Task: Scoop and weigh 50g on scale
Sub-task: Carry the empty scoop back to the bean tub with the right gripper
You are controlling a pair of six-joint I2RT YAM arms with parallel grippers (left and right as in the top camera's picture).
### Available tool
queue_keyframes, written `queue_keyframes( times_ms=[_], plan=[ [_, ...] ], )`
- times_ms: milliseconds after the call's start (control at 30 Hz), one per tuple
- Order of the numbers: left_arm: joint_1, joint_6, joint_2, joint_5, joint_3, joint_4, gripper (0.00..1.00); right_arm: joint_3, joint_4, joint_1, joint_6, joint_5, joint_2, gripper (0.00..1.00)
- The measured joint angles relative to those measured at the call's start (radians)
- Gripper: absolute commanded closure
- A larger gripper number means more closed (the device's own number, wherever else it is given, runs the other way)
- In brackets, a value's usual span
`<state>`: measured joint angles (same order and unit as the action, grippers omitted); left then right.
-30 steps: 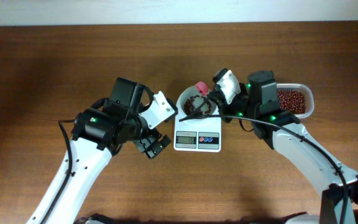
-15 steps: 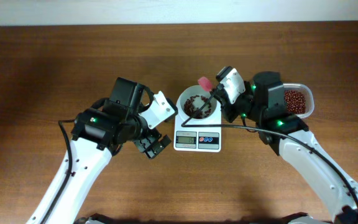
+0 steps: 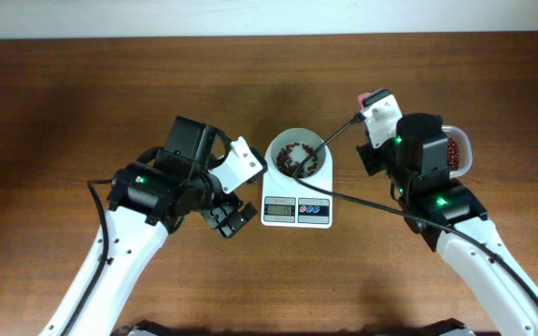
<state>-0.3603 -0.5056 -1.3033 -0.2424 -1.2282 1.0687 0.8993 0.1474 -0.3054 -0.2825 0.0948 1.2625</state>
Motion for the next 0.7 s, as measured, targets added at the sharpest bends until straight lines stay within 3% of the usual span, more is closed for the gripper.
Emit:
queue_keyframes(
  times_ms=[333, 700],
  plan=[
    [0.000, 0.000, 0.000, 0.000, 0.000, 0.000, 0.01, 0.000, 0.185, 0.244, 0.108, 0.114, -0.001, 0.96],
    [0.000, 0.000, 0.000, 0.000, 0.000, 0.000, 0.01, 0.026, 0.334, 0.264, 0.153, 0.114, -0.001, 0.96]
  ],
)
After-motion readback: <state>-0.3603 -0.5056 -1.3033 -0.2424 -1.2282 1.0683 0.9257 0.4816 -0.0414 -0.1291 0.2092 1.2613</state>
